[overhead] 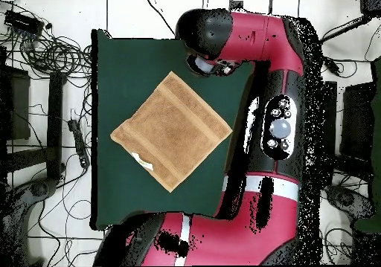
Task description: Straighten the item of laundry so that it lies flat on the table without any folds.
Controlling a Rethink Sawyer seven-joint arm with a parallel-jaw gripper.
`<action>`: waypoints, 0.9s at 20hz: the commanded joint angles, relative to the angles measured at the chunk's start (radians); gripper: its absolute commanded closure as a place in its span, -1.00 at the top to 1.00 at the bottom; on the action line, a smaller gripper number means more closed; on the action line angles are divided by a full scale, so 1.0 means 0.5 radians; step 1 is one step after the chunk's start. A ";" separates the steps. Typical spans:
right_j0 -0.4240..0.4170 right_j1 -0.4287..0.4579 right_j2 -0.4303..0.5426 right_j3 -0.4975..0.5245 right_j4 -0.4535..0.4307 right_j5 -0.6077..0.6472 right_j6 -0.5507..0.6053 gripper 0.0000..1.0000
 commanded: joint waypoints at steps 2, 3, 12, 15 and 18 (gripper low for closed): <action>0.030 0.098 0.275 0.124 0.039 -0.018 -0.321 1.00; 0.034 0.095 0.269 0.126 0.031 -0.017 -0.312 1.00; -0.026 0.127 0.275 -0.150 -0.117 0.202 -0.620 1.00; -0.039 0.172 0.274 -0.225 -0.157 0.233 -0.663 1.00; -0.050 0.171 0.286 -0.293 -0.167 0.334 -0.742 1.00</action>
